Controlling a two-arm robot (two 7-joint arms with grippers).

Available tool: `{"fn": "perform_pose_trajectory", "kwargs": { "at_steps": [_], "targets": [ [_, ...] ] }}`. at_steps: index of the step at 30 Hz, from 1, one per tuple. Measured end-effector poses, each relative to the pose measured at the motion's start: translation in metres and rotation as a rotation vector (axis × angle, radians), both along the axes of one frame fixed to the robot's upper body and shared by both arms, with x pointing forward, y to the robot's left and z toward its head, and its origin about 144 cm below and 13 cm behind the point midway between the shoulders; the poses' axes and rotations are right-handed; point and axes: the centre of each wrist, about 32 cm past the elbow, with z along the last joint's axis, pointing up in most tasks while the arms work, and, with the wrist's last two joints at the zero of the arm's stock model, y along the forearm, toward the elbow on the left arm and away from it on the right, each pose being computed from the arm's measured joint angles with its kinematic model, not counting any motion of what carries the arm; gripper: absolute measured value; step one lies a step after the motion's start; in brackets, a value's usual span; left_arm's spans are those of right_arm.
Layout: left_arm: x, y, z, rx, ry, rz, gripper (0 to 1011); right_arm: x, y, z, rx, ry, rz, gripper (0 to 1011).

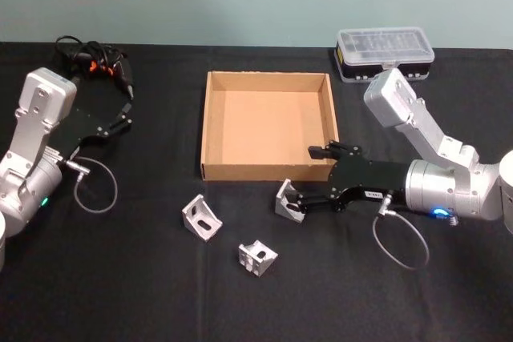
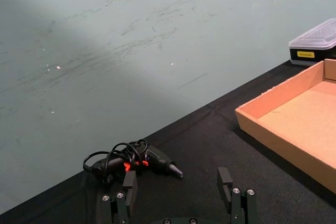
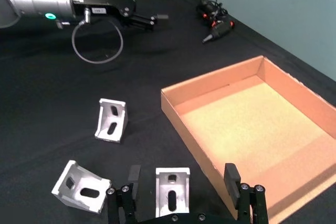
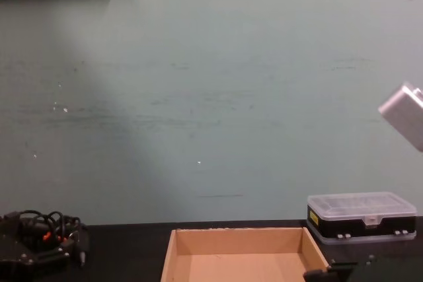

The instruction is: Use one hand to pick up the angle iron from the table and place it into the box.

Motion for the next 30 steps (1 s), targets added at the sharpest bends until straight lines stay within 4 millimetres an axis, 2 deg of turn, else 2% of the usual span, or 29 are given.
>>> {"fn": "perform_pose_trajectory", "kwargs": {
  "at_steps": [13, 30],
  "targets": [
    [0.000, 0.000, 0.000, 0.000, 0.000, 0.000, 1000, -0.002, -0.001, -0.006, -0.034, 0.024, -0.015, 1003],
    [0.000, 0.000, 0.000, 0.000, 0.000, 0.000, 1000, -0.003, 0.015, -0.009, -0.074, 0.042, 0.021, 1003]
  ]
}}
